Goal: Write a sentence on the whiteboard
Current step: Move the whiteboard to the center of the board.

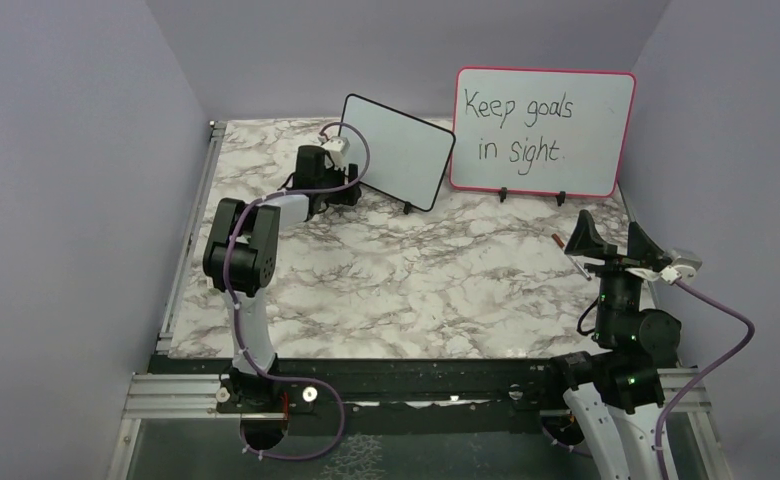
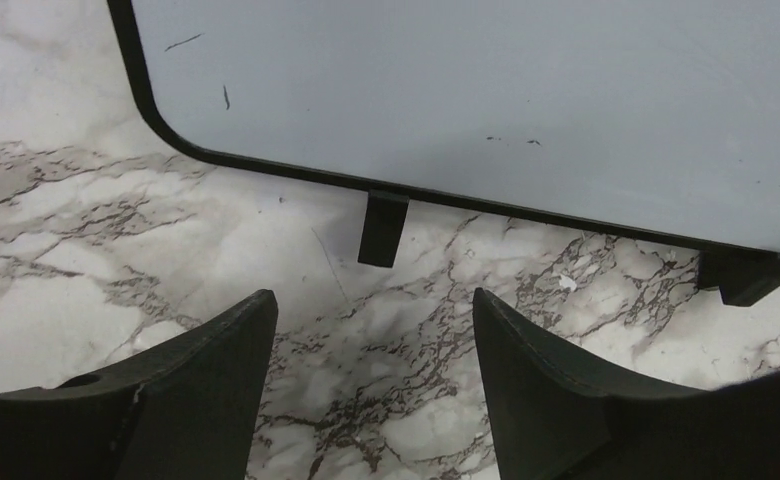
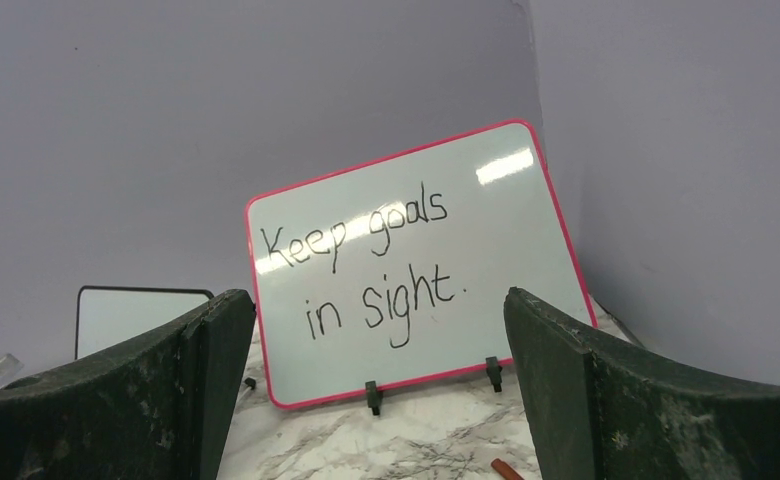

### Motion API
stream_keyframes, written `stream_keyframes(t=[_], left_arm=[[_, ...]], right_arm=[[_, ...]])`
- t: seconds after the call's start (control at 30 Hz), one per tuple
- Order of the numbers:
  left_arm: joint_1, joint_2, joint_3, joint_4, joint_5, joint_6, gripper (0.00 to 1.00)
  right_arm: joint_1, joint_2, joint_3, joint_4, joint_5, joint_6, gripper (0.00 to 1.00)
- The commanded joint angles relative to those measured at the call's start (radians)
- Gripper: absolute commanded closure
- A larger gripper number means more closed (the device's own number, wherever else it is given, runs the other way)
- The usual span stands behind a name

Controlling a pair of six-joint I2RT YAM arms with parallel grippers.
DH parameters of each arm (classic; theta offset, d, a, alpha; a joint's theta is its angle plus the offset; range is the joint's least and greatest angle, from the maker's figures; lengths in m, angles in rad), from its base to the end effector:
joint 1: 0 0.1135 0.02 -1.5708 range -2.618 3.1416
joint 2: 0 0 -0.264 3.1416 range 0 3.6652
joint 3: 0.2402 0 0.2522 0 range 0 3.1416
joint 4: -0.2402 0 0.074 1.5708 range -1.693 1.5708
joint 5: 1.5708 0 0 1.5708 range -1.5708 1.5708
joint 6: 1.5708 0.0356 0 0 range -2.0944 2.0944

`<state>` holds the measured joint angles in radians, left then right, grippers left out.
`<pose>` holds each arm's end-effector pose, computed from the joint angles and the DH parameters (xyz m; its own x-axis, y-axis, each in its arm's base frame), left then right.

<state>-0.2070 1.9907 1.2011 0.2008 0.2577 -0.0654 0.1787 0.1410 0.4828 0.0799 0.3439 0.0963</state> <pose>0.4218 -0.0978 0.1627 -0.5689 0.0549 -0.8206 0.3698 0.9083 -0.1956 0.0685 0.0002 0.3332 0.4139 0.1668 -0.8949 0.0960 0.9696 0.2251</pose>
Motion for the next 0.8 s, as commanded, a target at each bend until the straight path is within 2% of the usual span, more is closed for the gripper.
stream_keyframes(t=[0.0, 0.13, 0.4, 0.63, 0.77], left_arm=[[0.002, 0.058, 0.074, 0.053, 0.052, 0.045, 0.3], [0.004, 0.11, 0.129, 0.032, 0.052, 0.055, 0.4], [0.006, 0.163, 0.211, -0.02, 0.072, 0.061, 0.47], [0.004, 0.164, 0.21, -0.024, 0.089, 0.061, 0.68], [0.004, 0.142, 0.178, -0.014, 0.09, 0.061, 0.83]], right_arm=[[0.014, -0.007, -0.004, -0.007, 0.019, -0.001, 0.0], [0.015, -0.003, -0.005, -0.005, 0.029, -0.007, 0.0], [0.016, 0.003, -0.009, 0.002, 0.032, -0.009, 0.0], [0.017, 0.001, -0.009, 0.003, 0.035, -0.009, 0.0], [0.018, -0.005, -0.007, 0.002, 0.034, -0.008, 0.0]])
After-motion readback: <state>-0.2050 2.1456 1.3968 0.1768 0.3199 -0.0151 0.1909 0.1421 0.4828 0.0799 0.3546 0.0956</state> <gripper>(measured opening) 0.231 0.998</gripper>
